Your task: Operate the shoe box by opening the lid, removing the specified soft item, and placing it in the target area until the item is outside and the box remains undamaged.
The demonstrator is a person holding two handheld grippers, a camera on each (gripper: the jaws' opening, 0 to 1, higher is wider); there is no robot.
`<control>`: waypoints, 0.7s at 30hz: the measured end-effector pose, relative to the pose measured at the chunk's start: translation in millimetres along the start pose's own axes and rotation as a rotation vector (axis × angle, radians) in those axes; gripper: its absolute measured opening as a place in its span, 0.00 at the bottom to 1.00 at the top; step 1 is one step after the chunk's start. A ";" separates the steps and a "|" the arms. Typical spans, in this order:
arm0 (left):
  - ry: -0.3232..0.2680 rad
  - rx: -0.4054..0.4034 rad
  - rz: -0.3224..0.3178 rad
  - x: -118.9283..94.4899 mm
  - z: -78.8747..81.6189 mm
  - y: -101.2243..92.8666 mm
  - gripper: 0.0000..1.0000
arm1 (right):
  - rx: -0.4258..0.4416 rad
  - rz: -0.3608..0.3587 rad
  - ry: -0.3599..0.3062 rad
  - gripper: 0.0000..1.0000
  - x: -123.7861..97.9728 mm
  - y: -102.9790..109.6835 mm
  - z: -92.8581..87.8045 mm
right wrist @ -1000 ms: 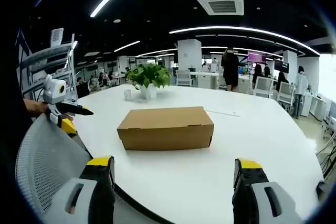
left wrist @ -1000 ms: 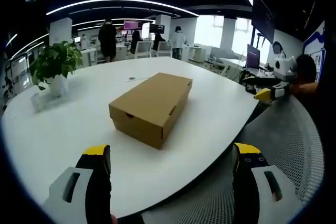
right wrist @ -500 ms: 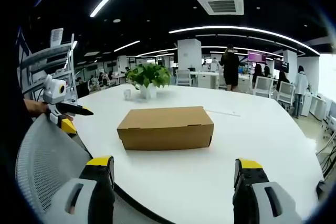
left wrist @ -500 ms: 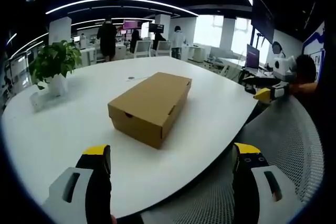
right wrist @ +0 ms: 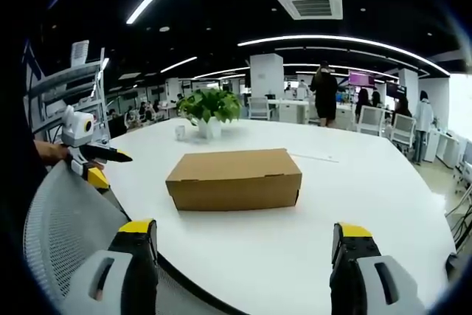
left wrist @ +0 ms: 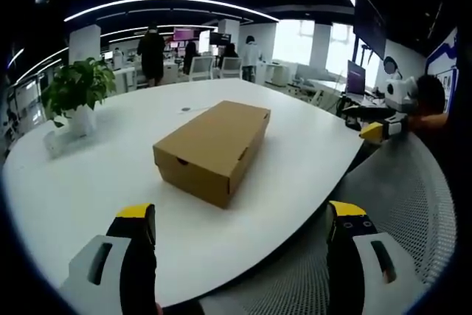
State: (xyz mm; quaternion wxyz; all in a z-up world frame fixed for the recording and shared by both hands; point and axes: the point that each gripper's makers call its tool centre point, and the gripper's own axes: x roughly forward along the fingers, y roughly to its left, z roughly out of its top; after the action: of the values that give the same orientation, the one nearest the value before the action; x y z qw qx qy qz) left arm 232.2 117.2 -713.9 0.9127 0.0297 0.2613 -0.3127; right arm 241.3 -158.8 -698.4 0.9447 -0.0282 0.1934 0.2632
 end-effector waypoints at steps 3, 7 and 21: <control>0.005 0.002 0.005 -0.3 -0.5 0.4 1.00 | 0.003 0.000 0.003 0.99 0.0 -0.1 -0.7; 0.015 0.000 0.006 0.1 -2.4 1.3 1.00 | 0.003 0.005 0.011 0.99 0.2 0.8 -1.7; 0.021 0.002 0.015 -0.7 -3.1 5.8 1.00 | 0.032 0.045 0.046 0.99 0.9 5.8 -5.9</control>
State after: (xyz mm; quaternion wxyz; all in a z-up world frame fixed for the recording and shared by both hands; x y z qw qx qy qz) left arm 233.8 122.9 -716.9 0.9123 0.0357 0.2702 -0.3057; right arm 237.0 -154.3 -703.8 0.9342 -0.0146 0.2199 0.2805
